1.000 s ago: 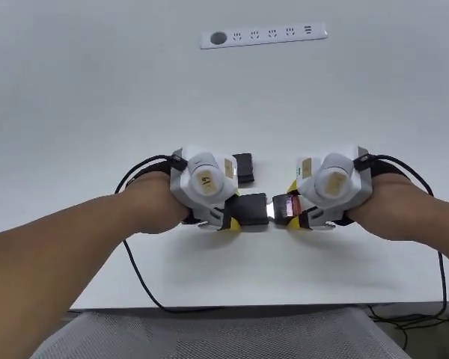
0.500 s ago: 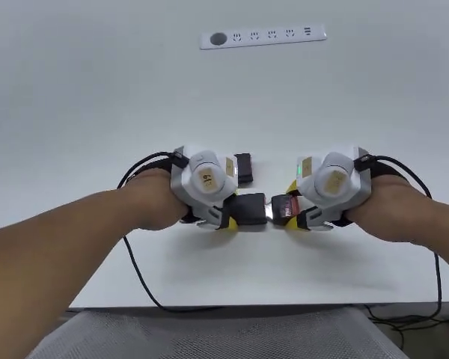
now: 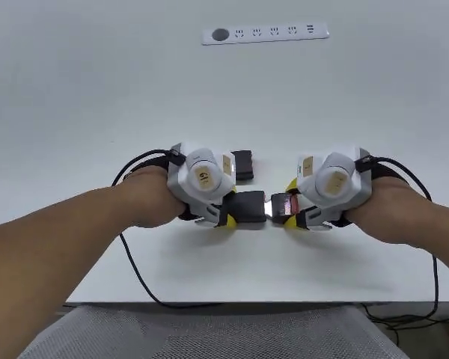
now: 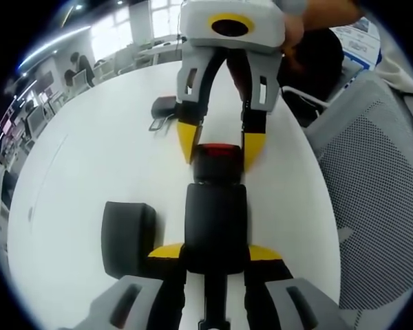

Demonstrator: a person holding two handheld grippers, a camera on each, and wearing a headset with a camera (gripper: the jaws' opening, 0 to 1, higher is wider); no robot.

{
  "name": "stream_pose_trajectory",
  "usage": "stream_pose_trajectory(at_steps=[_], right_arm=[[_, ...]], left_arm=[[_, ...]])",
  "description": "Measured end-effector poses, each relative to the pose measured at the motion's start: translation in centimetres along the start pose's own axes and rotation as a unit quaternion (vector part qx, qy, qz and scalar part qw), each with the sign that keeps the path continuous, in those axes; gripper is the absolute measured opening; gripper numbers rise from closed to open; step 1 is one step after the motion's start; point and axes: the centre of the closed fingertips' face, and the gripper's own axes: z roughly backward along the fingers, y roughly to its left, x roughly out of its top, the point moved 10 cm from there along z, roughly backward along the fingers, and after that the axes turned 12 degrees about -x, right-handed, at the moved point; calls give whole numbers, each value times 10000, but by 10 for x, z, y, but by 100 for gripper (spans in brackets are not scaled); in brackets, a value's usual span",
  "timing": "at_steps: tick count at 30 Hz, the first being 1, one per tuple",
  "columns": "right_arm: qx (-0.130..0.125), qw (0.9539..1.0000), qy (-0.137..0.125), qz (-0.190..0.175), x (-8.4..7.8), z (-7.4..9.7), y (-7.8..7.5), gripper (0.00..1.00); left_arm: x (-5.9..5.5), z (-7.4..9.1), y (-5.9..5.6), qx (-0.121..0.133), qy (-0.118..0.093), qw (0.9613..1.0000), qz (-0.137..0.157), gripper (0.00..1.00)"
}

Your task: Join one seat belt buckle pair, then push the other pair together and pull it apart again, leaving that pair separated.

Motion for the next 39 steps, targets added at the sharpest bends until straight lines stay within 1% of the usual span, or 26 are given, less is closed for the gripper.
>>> stream_pose_trajectory(at_steps=[3,4,5,6,10,12,13,14,15,17,19,21,23,26,29,30,31,32,34,38,39], right_arm=[[0,10000,38,-62,1,1,1,34],[-7,9999,86,-124,2,2,1,34],[-14,9999,96,-131,4,3,1,34],[-36,9997,161,-175,6,5,2,35],[-44,9997,114,-200,8,7,-1,36],[-51,9996,134,-239,7,7,-2,36],[-29,9991,175,-382,10,13,-4,35],[-18,9989,132,-447,12,17,-5,34],[-41,9989,86,-462,15,21,-7,34],[-83,9989,7,-463,20,30,-10,34],[-124,9989,-40,-444,22,38,-15,34],[-189,9990,-81,-391,21,42,-21,34],[-245,9990,-76,-375,19,45,-26,34],[-333,9988,-14,-372,11,51,-36,34],[-337,9989,36,-326,1,54,-44,35],[-313,9990,65,-306,-1,54,-46,35],[-316,9992,134,-211,-6,53,-49,35],[-348,9991,144,-172,-9,53,-52,35],[-354,9991,172,-184,-13,55,-58,35],[-531,9980,218,-271,-25,61,-72,34],[-614,9975,268,-217,-29,63,-76,34]], left_arm=[[1,0,1,-11,58,10000,24,33],[1,0,1,-17,78,9997,251,34],[2,0,1,-80,-6,9992,387,35],[2,-1,2,-105,-21,9987,495,36],[1,2,2,-43,-5,9991,419,38],[4,7,-2,9,-46,9992,403,39],[4,10,-3,30,-64,9992,402,39],[6,14,-4,50,-70,9991,423,39],[7,17,-5,72,-75,9989,459,39],[7,22,-7,89,-152,9989,433,39],[6,27,-5,163,-252,9985,456,39],[11,33,-6,234,-309,9982,456,39],[10,37,-1,309,-324,9980,436,39],[12,42,6,408,-331,9977,420,39],[13,49,22,491,-303,9975,407,39],[15,49,23,509,-311,9974,397,39],[18,50,27,536,-315,9974,371,39],[20,51,30,552,-310,9974,347,39],[23,52,39,589,-298,9974,303,39],[24,52,53,647,-236,9972,289,41],[24,51,55,652,-226,9971,307,41]])
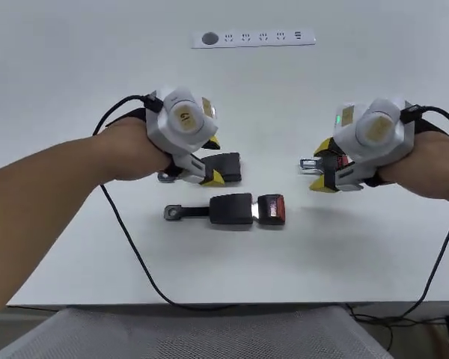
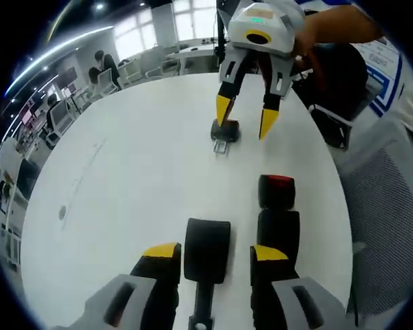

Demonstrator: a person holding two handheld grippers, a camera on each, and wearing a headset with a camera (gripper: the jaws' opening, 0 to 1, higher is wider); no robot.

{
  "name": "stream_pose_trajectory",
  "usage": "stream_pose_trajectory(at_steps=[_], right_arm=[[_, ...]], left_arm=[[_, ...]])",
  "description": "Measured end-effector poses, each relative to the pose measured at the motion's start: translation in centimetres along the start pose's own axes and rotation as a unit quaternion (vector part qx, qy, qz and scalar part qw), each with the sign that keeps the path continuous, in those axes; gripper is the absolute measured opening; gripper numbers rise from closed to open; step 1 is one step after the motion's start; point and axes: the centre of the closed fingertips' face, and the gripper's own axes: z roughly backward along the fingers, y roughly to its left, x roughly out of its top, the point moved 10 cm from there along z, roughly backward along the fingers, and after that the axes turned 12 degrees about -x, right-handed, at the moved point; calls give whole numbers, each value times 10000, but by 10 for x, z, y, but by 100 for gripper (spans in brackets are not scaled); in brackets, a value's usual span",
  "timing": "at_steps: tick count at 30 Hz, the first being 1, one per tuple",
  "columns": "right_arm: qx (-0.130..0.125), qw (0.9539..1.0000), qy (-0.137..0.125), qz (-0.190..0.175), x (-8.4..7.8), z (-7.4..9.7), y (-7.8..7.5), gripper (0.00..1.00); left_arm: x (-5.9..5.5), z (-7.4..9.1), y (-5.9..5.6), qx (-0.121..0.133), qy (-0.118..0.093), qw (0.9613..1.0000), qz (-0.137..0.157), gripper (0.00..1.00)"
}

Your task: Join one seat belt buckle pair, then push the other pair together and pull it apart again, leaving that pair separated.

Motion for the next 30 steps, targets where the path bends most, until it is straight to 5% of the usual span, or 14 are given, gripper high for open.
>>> stream_pose_trajectory(at_steps=[8,11,25,30], right_arm=[[-195,9992,325,119,-26,0,-18,36],[-188,9991,364,144,-25,1,-17,36],[129,9979,591,214,-41,-27,-26,32],[252,9968,591,471,-45,-28,-25,33]], left_arm=[[-2,-9,10,49,132,9999,-49,44],[-13,-13,15,-12,259,9996,-105,43],[-27,-27,18,-272,467,9985,-19,33],[-30,-30,17,-207,501,9983,-203,33]])
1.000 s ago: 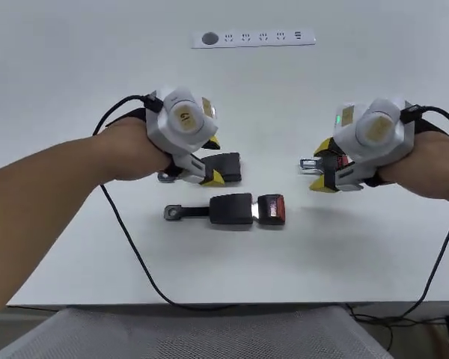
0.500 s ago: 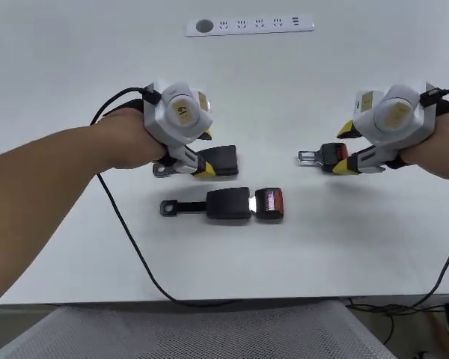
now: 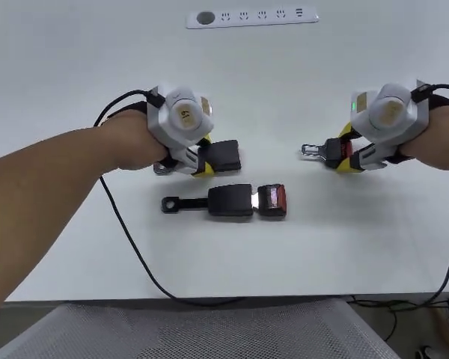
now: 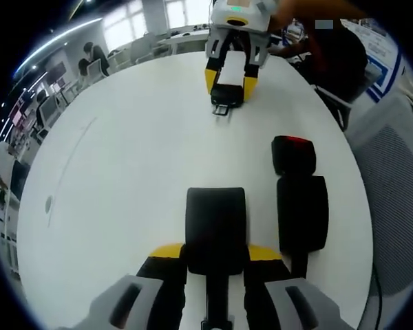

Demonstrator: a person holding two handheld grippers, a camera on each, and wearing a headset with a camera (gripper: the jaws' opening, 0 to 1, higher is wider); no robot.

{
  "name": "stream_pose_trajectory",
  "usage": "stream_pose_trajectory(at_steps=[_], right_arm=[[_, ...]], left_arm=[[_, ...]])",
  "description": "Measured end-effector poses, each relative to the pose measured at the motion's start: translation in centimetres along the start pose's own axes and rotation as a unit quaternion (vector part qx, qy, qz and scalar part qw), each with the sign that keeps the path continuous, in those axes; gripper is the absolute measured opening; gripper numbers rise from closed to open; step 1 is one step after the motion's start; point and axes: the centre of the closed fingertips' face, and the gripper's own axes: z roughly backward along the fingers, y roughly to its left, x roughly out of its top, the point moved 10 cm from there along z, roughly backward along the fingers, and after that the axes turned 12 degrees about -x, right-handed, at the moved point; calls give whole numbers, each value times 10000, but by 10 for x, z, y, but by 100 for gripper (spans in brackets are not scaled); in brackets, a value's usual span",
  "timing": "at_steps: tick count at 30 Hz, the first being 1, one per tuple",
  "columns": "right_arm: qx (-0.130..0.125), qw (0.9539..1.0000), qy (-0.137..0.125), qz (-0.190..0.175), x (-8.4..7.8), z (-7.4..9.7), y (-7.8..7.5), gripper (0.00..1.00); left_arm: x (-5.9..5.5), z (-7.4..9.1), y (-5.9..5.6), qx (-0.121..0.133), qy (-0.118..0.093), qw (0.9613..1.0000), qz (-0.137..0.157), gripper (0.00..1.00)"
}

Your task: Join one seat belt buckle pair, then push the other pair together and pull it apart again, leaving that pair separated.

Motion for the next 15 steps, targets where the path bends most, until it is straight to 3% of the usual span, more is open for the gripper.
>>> stream_pose_trajectory(at_steps=[7,15], right_arm=[[180,9997,-67,132,-1,-3,-1,32],[192,9995,71,260,6,-3,0,32]], left_arm=[[1,-1,-1,-45,47,9999,-109,32],[5,-1,-1,-82,204,9995,-241,32]])
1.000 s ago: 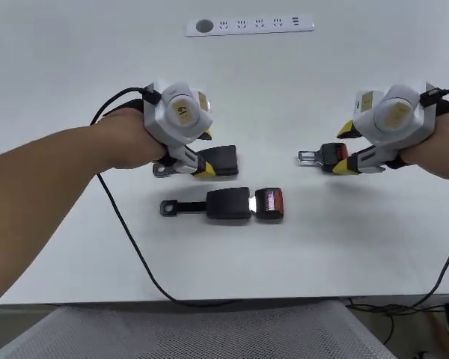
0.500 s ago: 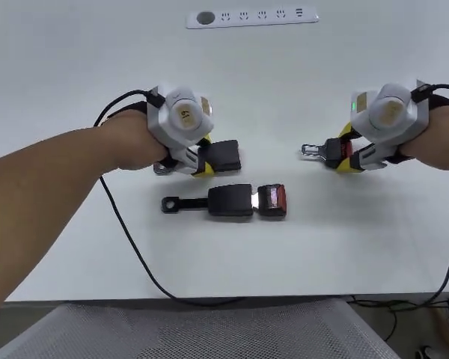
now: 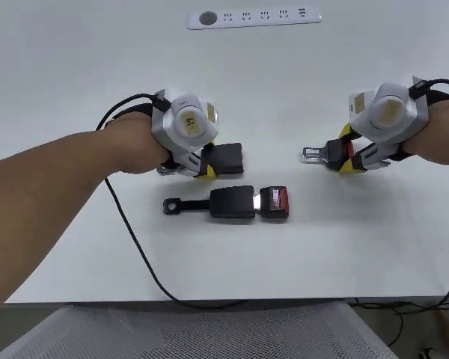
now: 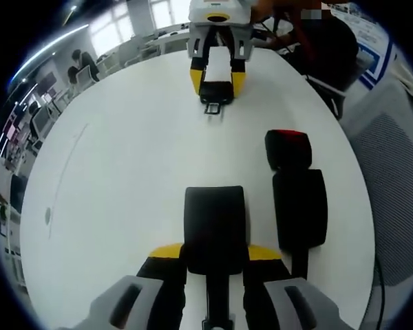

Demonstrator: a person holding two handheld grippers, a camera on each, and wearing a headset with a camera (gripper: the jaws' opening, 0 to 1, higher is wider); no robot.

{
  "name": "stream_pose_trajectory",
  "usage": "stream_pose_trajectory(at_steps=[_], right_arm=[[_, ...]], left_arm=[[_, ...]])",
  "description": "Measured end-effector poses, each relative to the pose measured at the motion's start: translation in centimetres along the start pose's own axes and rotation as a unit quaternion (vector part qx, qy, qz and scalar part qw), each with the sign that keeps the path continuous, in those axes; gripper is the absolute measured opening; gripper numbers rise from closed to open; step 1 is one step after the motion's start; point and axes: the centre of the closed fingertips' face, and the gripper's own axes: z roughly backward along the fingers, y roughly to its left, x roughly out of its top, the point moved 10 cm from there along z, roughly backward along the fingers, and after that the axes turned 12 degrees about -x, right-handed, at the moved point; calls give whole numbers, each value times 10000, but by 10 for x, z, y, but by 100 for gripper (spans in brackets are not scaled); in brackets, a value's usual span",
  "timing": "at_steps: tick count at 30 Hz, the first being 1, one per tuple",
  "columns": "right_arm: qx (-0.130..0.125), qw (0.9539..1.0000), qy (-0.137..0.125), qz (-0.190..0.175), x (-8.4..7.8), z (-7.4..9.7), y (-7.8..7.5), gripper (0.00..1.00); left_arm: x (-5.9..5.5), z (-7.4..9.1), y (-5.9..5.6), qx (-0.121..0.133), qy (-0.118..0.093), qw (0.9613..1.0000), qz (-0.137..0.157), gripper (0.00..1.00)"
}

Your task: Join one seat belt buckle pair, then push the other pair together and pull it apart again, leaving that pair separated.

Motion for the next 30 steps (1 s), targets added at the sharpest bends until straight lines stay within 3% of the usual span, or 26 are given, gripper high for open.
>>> stream_pose_trajectory(at_steps=[8,22,30], right_arm=[[-27,9998,39,176,11,-2,2,33],[68,9993,-291,214,65,-22,14,33],[85,9989,-315,323,87,-31,15,32]], left_arm=[[-1,1,2,-46,-1,9999,106,32],[0,1,-1,-6,-36,9999,109,32],[0,1,0,-42,-38,10000,77,32]])
